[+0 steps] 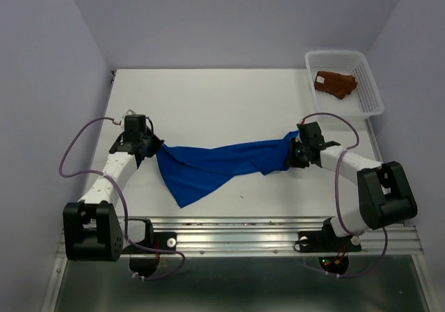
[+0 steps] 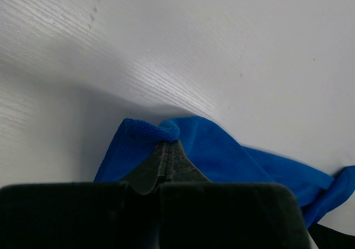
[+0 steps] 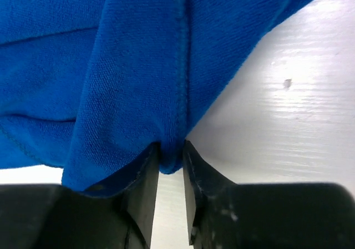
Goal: Roll the towels
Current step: Flatten the towel
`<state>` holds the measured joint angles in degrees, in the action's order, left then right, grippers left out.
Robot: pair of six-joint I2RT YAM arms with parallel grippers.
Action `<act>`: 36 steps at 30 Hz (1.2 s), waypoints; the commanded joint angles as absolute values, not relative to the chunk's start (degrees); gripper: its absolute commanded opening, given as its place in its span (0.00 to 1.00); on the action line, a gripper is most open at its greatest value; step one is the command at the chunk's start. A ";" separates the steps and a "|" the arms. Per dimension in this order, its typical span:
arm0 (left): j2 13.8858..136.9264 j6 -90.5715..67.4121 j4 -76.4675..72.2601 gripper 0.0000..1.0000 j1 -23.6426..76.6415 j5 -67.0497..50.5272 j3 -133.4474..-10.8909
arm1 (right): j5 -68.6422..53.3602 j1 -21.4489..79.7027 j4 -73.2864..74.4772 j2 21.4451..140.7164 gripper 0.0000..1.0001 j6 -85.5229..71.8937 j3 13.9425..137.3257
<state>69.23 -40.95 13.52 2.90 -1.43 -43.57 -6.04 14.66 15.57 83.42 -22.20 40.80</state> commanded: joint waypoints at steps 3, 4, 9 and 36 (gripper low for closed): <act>67.33 -39.99 13.53 0.00 3.16 -0.97 -43.50 | -8.44 14.94 13.36 82.27 0.12 -22.50 39.73; 67.15 -39.99 13.62 0.00 3.16 -0.97 -43.77 | -7.74 14.94 13.88 80.79 0.10 -22.94 39.99; 65.57 -40.25 14.68 0.00 3.16 -0.70 -44.91 | -4.05 14.94 16.95 73.14 0.04 -23.99 41.92; 42.37 -44.91 45.08 0.00 3.08 20.38 -77.16 | 35.40 14.94 38.14 40.54 0.01 -23.11 80.07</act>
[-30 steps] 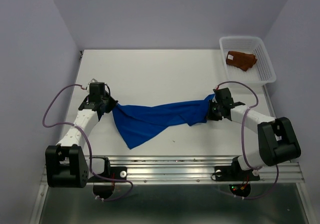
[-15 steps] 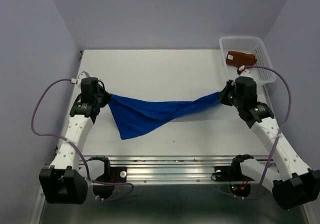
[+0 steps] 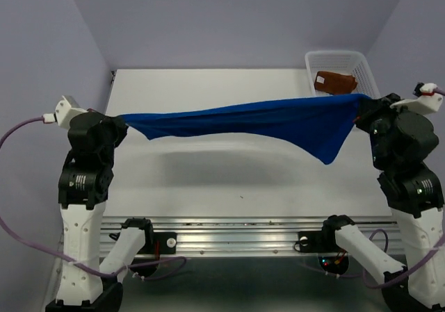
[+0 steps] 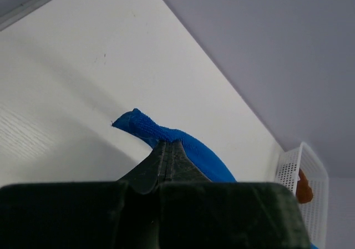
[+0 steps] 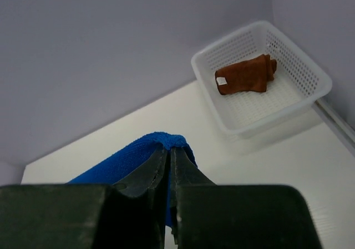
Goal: Roll the towels
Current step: Flatten the towel
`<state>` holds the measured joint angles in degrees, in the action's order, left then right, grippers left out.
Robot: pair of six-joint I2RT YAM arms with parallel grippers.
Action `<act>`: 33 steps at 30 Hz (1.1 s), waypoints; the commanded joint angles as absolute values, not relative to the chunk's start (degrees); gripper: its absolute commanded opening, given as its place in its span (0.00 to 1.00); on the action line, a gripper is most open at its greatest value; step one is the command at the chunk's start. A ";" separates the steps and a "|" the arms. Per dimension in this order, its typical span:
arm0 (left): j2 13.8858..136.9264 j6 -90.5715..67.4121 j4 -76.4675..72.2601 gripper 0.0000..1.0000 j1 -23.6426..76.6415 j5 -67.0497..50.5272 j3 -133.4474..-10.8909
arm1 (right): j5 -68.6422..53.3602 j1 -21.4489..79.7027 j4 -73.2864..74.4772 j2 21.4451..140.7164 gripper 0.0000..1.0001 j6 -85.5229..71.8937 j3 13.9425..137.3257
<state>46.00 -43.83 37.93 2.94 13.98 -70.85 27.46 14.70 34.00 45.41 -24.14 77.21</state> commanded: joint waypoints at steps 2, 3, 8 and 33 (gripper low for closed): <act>39.83 -45.09 47.10 0.00 3.08 21.71 -79.70 | 36.12 14.94 40.77 38.16 0.01 -23.73 80.16; 38.86 -45.00 47.37 0.00 3.08 21.71 -80.41 | 36.47 14.94 41.48 35.62 0.01 -24.08 80.16; 33.67 -44.91 47.29 0.00 3.08 18.38 -81.04 | 36.65 14.94 45.52 30.77 0.01 -25.57 78.58; 101.84 -38.33 16.69 0.00 -2.28 10.91 -80.92 | 15.23 4.57 9.76 94.37 0.01 -23.12 70.47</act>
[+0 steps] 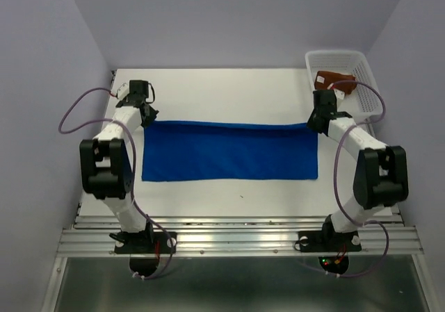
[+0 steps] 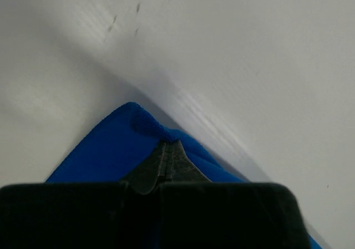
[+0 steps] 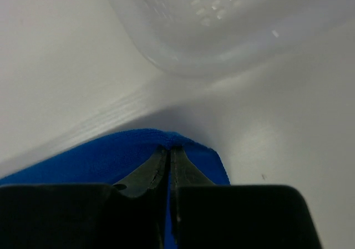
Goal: Roll the towels
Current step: Flatten the towel, then fold the towel
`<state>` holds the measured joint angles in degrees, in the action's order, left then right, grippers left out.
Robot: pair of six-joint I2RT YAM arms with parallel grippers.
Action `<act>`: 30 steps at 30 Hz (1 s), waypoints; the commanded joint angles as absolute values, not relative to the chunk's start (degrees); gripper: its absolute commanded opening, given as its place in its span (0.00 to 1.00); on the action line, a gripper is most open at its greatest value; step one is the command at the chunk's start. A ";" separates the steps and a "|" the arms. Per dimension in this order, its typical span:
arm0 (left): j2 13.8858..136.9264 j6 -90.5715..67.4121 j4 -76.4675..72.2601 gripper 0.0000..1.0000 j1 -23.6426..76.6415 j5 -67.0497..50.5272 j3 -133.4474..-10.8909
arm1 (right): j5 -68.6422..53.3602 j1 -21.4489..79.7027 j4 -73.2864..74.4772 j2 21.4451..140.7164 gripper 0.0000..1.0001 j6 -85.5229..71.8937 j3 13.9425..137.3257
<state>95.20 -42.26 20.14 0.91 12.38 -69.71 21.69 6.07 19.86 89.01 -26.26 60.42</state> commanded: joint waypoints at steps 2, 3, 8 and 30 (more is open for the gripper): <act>108.15 -37.01 16.52 0.00 -3.77 8.36 -86.62 | 13.98 4.57 9.41 99.81 0.01 -21.02 75.73; 110.02 -36.48 16.78 0.00 -4.13 7.48 -88.57 | 13.10 4.57 9.40 101.24 0.01 -20.31 77.24; 115.22 -33.66 18.55 0.00 -4.92 4.48 -93.61 | 12.13 4.04 9.67 105.29 0.01 -18.81 80.77; 92.47 -38.58 21.88 0.00 -4.92 10.54 -64.43 | 11.17 0.62 18.10 93.87 0.01 -18.37 68.12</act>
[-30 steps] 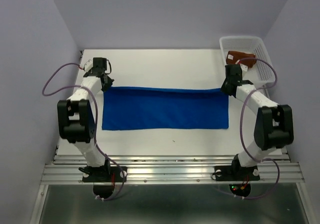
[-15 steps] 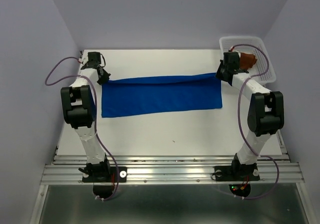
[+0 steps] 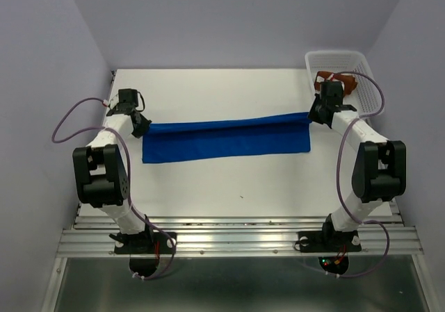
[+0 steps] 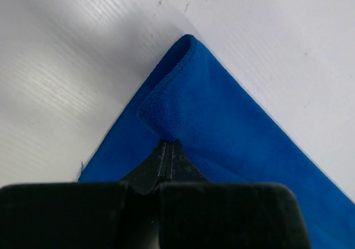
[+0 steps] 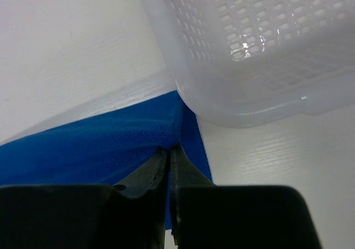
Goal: Roll the towels
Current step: Fold the towel
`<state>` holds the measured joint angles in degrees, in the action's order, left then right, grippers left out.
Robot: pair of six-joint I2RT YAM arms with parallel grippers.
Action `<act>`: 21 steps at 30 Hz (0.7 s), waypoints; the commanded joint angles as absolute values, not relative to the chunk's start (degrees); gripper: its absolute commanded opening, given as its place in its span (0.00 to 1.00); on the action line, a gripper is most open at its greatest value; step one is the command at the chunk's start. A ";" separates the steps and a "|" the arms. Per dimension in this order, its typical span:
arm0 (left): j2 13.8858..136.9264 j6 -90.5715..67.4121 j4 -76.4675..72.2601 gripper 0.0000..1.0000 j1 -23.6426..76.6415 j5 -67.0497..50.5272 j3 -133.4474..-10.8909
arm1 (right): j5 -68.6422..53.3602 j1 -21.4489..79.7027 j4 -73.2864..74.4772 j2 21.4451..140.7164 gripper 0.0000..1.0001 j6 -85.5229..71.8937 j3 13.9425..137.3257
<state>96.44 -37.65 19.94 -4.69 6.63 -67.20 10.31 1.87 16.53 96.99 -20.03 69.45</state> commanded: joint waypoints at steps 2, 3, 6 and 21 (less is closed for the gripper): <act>90.71 -39.11 22.50 0.00 -4.92 11.08 -62.59 | 10.90 0.62 18.46 93.43 0.01 -17.84 67.24; 90.01 -39.11 22.41 0.00 -4.83 10.73 -61.62 | 10.55 0.62 18.63 92.99 0.01 -17.58 67.06; 87.72 -39.73 21.45 0.00 -4.92 9.67 -58.54 | 9.67 0.62 18.81 92.46 0.01 -17.32 65.66; 84.90 -40.52 18.02 0.00 -4.83 8.97 -49.48 | 11.25 0.62 22.85 92.90 0.01 -17.58 61.88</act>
<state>85.97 -40.14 19.38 -4.58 7.68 -50.76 9.56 1.48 22.24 94.48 -18.33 62.54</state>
